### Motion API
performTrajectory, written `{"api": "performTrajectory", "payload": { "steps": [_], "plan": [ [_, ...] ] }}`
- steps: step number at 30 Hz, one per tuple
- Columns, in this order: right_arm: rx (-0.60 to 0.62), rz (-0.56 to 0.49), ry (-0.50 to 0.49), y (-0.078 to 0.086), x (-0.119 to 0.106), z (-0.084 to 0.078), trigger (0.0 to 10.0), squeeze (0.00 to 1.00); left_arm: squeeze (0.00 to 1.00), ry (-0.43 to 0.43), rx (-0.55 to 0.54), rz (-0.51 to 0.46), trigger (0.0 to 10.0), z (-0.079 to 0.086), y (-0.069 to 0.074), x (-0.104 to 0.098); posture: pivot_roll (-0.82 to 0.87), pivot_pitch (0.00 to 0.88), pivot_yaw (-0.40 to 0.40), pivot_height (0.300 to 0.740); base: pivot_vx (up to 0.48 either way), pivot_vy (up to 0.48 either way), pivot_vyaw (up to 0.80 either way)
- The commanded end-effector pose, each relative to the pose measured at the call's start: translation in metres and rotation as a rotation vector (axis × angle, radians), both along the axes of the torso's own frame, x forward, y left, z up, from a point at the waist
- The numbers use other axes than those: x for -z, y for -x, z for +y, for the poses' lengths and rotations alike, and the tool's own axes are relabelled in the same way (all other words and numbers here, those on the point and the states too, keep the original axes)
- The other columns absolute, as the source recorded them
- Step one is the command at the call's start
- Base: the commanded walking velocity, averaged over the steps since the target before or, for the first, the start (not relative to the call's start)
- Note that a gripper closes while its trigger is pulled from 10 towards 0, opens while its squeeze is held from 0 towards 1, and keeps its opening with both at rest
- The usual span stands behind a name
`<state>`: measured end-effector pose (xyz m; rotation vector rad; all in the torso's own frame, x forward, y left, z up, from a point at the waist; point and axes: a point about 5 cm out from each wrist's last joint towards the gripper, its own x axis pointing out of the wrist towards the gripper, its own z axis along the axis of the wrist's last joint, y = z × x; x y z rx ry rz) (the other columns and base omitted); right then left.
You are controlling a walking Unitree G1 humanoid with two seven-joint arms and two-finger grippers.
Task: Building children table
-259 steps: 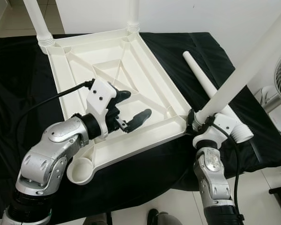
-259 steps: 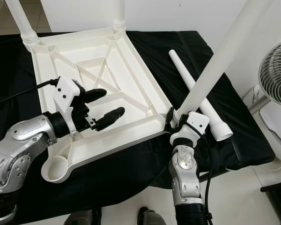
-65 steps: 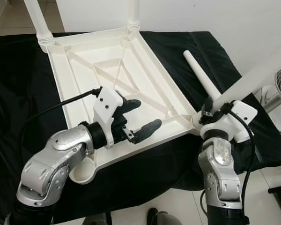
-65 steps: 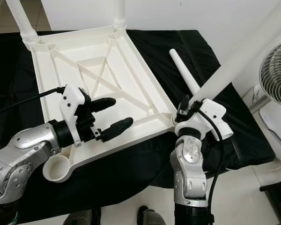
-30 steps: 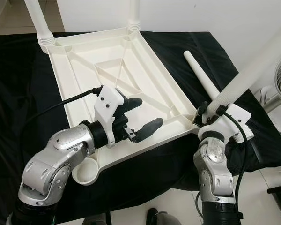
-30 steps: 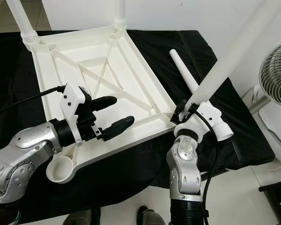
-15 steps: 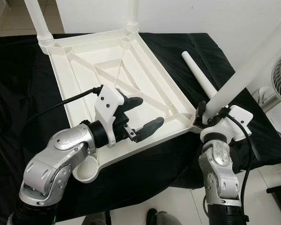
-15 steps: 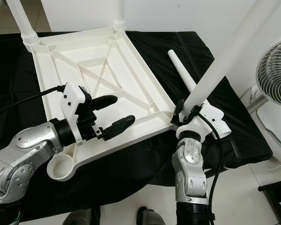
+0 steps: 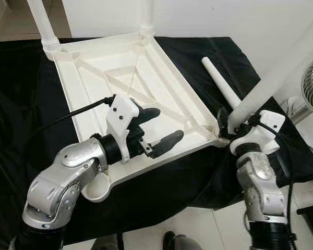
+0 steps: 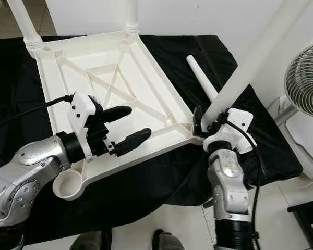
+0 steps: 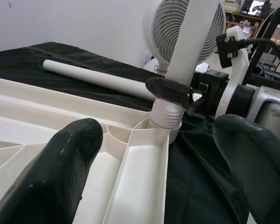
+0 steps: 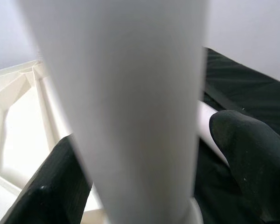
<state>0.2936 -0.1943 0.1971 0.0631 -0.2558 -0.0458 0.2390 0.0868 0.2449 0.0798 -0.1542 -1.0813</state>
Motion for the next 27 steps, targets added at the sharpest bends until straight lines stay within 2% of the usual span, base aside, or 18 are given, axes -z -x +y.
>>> {"api": "performTrajectory", "payload": {
  "steps": [1, 3, 12, 17, 18, 27],
  "plan": [
    [-0.034, 0.028, 0.001, -0.002, 0.004, -0.004, 10.0, 0.00, 0.00, -0.003, -0.038, 0.007, 10.0, -0.002, 0.001, 0.003, 0.06, 0.201, -0.047, 0.740, 0.000, 0.000, 0.00],
    [-0.088, 0.033, 0.036, -0.004, 0.003, -0.008, 10.0, 0.00, 0.00, -0.004, -0.033, 0.017, 10.0, -0.004, 0.001, 0.005, 0.06, 0.202, -0.044, 0.740, 0.000, 0.000, 0.00],
    [-0.194, 0.040, 0.100, -0.009, 0.000, -0.017, 10.0, 0.00, 0.00, 0.004, -0.027, 0.054, 10.0, -0.010, 0.004, 0.012, 0.06, 0.202, -0.044, 0.740, 0.000, 0.000, 0.00],
    [-0.281, 0.058, 0.138, -0.011, 0.001, -0.015, 10.0, 0.00, 0.00, 0.009, -0.033, 0.083, 10.0, -0.013, 0.004, 0.019, 0.07, 0.202, -0.041, 0.740, 0.000, 0.000, 0.00],
    [-0.339, 0.069, 0.170, -0.012, 0.002, -0.013, 10.0, 0.00, 0.00, 0.012, -0.039, 0.098, 10.0, -0.015, 0.004, 0.023, 0.07, 0.205, -0.039, 0.740, 0.000, 0.000, 0.00],
    [-0.446, 0.069, 0.214, -0.014, -0.002, -0.013, 10.0, 0.00, 0.00, 0.029, -0.066, 0.116, 10.0, -0.016, 0.004, 0.027, 0.07, 0.210, -0.044, 0.740, 0.000, 0.000, 0.00]
  ]
}}
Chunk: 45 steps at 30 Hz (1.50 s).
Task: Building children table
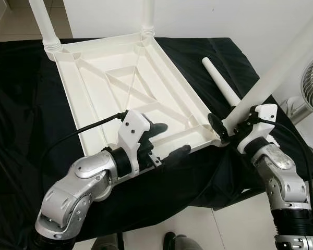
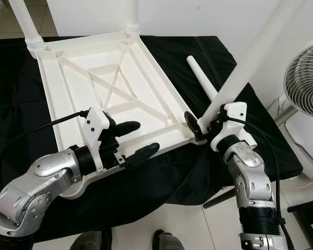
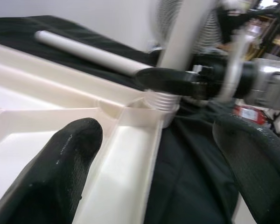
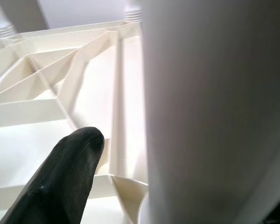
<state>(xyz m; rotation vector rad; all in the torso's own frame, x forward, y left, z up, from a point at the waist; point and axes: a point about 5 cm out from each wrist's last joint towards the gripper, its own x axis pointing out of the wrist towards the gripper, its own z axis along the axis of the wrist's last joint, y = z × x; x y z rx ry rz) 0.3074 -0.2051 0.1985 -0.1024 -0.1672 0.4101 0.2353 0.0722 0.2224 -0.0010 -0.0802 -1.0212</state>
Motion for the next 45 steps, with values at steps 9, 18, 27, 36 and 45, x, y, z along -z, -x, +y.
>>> {"api": "performTrajectory", "payload": {
  "steps": [9, 18, 27, 36, 45],
  "plan": [
    [-0.036, -0.028, 0.065, -0.001, -0.010, -0.014, 2.3, 0.00, 0.00, 0.006, -0.004, 0.015, 10.0, -0.003, 0.004, 0.003, 0.07, 0.218, -0.050, 0.740, 0.000, 0.000, 0.00],
    [-0.038, -0.018, 0.080, 0.005, -0.008, -0.019, 0.0, 0.00, 0.00, 0.012, -0.013, 0.011, 10.0, -0.003, 0.005, 0.001, 0.07, 0.220, -0.053, 0.740, 0.000, 0.000, 0.00],
    [0.008, 0.008, 0.060, 0.012, 0.002, -0.018, 10.0, 0.00, 0.00, 0.010, -0.010, 0.009, 10.0, -0.003, 0.006, 0.001, 0.07, 0.215, -0.051, 0.740, 0.000, 0.000, 0.00],
    [0.150, 0.045, -0.035, 0.019, 0.017, -0.020, 10.0, 0.00, 0.00, 0.010, 0.002, 0.005, 10.0, -0.003, 0.008, 0.000, 0.07, 0.207, -0.048, 0.740, 0.000, 0.000, 0.00],
    [0.269, 0.066, -0.052, 0.020, 0.027, -0.015, 10.0, 0.00, 0.00, 0.012, 0.011, 0.004, 10.0, -0.004, 0.008, 0.000, 0.06, 0.205, -0.046, 0.740, 0.000, 0.000, 0.00]
  ]
}}
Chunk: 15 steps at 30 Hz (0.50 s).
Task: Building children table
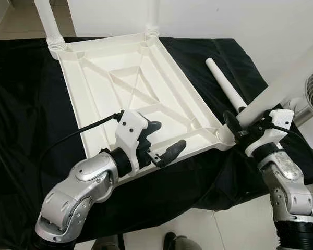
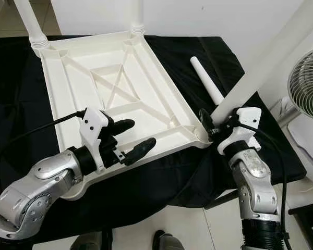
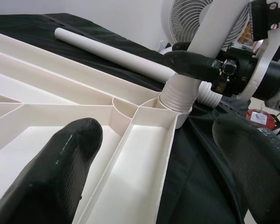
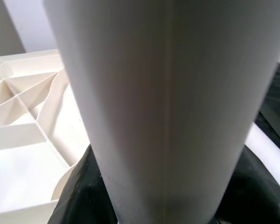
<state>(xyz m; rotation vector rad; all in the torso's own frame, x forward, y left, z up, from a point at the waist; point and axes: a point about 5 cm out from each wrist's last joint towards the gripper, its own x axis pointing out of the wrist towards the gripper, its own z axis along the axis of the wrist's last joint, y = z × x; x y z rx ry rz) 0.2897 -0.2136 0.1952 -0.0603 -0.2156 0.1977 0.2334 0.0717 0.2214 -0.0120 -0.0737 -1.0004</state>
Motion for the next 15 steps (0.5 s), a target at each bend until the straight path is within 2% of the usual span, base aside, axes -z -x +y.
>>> {"api": "performTrajectory", "payload": {
  "steps": [1, 15],
  "plan": [
    [0.089, 0.125, -0.006, 0.001, 0.025, -0.006, 10.0, 0.00, 0.00, 0.006, 0.032, -0.006, 10.0, -0.004, 0.006, -0.001, 0.06, 0.205, -0.046, 0.740, 0.000, 0.000, 0.00],
    [0.379, 0.136, -0.172, 0.003, 0.035, 0.011, 10.0, 0.00, 0.00, 0.013, 0.031, -0.002, 10.0, -0.004, 0.008, -0.002, 0.06, 0.220, -0.054, 0.740, 0.000, 0.000, 0.00]
  ]
}}
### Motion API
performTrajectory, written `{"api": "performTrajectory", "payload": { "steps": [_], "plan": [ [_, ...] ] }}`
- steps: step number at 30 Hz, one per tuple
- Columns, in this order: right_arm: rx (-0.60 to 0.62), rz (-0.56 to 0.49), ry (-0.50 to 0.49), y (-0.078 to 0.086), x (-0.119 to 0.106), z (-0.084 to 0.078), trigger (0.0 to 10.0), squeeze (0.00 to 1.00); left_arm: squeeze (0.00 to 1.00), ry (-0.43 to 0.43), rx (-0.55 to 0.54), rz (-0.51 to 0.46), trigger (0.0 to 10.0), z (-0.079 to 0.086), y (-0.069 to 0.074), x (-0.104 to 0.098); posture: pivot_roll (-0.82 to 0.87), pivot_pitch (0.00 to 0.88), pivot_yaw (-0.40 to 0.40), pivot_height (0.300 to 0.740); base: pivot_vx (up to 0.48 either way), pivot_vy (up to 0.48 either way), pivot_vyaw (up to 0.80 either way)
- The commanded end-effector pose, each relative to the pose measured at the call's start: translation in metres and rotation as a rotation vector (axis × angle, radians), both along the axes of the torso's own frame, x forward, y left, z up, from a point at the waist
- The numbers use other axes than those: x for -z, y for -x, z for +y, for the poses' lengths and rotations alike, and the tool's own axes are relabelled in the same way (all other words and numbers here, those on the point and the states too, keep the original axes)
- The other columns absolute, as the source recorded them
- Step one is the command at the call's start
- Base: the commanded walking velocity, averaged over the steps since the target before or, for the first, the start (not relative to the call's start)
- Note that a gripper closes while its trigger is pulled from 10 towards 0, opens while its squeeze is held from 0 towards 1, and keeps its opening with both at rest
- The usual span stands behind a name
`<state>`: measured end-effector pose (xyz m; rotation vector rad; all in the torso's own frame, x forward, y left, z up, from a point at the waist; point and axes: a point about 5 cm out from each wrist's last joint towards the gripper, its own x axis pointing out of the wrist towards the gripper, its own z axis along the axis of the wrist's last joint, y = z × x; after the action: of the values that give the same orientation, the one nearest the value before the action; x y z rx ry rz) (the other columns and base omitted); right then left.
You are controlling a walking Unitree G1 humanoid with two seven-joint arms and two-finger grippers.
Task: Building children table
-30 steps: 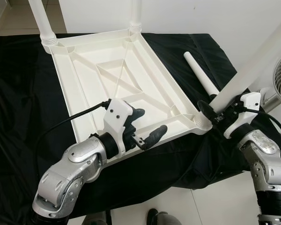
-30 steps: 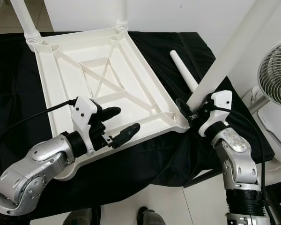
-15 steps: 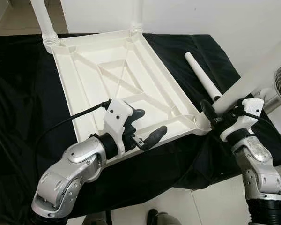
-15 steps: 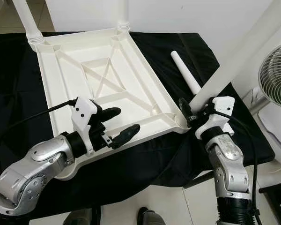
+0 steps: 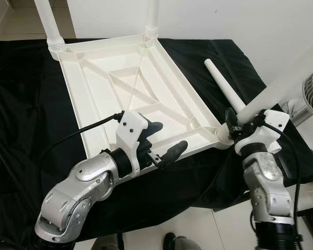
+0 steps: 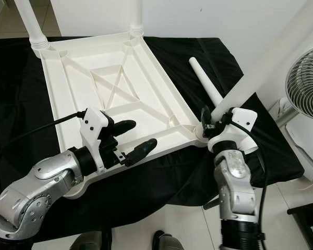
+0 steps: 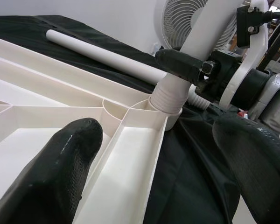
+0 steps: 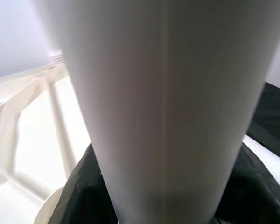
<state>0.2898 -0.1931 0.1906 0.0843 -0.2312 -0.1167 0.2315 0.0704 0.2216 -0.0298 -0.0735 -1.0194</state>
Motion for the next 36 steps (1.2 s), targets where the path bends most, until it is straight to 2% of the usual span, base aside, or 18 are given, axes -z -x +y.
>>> {"api": "performTrajectory", "payload": {
  "steps": [1, 3, 4, 7, 8, 10, 16, 20, 23, 30, 36],
  "plan": [
    [0.070, 0.151, -0.017, 0.003, 0.030, -0.009, 10.0, 0.00, 0.00, -0.001, 0.012, -0.010, 10.0, -0.003, 0.006, -0.002, 0.06, 0.220, -0.054, 0.740, 0.000, 0.000, 0.00],
    [0.171, 0.159, -0.065, 0.006, 0.032, -0.004, 10.0, 0.00, 0.00, 0.000, 0.011, -0.010, 10.0, -0.003, 0.006, -0.002, 0.07, 0.222, -0.056, 0.740, 0.000, 0.000, 0.00],
    [0.171, 0.159, -0.065, 0.006, 0.032, -0.004, 10.0, 0.00, 0.00, 0.000, 0.011, -0.010, 10.0, -0.003, 0.006, -0.002, 0.07, 0.222, -0.056, 0.740, 0.000, 0.000, 0.00],
    [0.294, 0.169, -0.103, 0.009, 0.034, 0.002, 10.0, 0.00, 0.00, 0.002, 0.013, -0.011, 10.0, -0.003, 0.006, -0.002, 0.07, 0.220, -0.056, 0.740, 0.000, 0.000, 0.00],
    [0.294, 0.169, -0.103, 0.009, 0.034, 0.002, 10.0, 0.00, 0.00, 0.002, 0.013, -0.011, 10.0, -0.003, 0.006, -0.002, 0.07, 0.220, -0.056, 0.740, 0.000, 0.000, 0.00],
    [0.395, 0.175, -0.129, 0.012, 0.036, 0.008, 10.0, 0.00, 0.00, 0.004, 0.015, -0.012, 10.0, -0.003, 0.006, -0.003, 0.07, 0.219, -0.056, 0.740, 0.000, 0.000, 0.00],
    [0.416, 0.206, -0.163, 0.007, 0.039, 0.015, 10.0, 0.00, 0.00, 0.007, 0.019, -0.011, 10.0, -0.004, 0.006, -0.003, 0.07, 0.220, -0.053, 0.740, 0.000, 0.000, 0.00],
    [0.465, 0.211, -0.186, 0.003, 0.038, 0.013, 10.0, 0.00, 0.00, 0.008, 0.020, -0.009, 10.0, -0.004, 0.006, -0.003, 0.07, 0.222, -0.051, 0.740, 0.000, 0.000, 0.00],
    [0.507, 0.246, -0.239, -0.001, 0.040, 0.012, 10.0, 0.00, 0.00, 0.009, 0.021, -0.011, 10.0, -0.004, 0.006, -0.004, 0.07, 0.223, -0.052, 0.740, 0.000, 0.000, 0.00],
    [0.525, 0.297, -0.281, -0.010, 0.041, 0.011, 10.0, 0.00, 0.00, 0.009, 0.019, -0.010, 10.0, -0.005, 0.007, -0.003, 0.08, 0.221, -0.056, 0.740, 0.000, 0.000, 0.00],
    [0.528, 0.324, -0.274, -0.018, 0.041, 0.009, 10.0, 0.00, 0.00, 0.011, 0.017, -0.010, 10.0, -0.005, 0.008, -0.003, 0.08, 0.220, -0.058, 0.740, 0.000, 0.000, 0.00]
  ]
}}
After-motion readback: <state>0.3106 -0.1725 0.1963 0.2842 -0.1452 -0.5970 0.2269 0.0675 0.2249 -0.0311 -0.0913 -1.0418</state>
